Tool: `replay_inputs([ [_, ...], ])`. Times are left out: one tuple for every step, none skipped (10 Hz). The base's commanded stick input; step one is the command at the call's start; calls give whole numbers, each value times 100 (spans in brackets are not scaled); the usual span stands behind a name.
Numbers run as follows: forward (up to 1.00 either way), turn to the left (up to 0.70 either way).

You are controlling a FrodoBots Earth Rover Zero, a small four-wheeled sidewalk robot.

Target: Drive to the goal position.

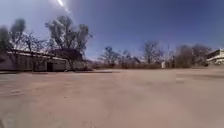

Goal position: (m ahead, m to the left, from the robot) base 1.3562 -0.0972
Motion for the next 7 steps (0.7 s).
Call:
replay_inputs([
  [100, 0],
  [100, 0],
  [100, 0],
  [100, 0],
  [100, 0],
  [100, 0],
  [100, 0],
])
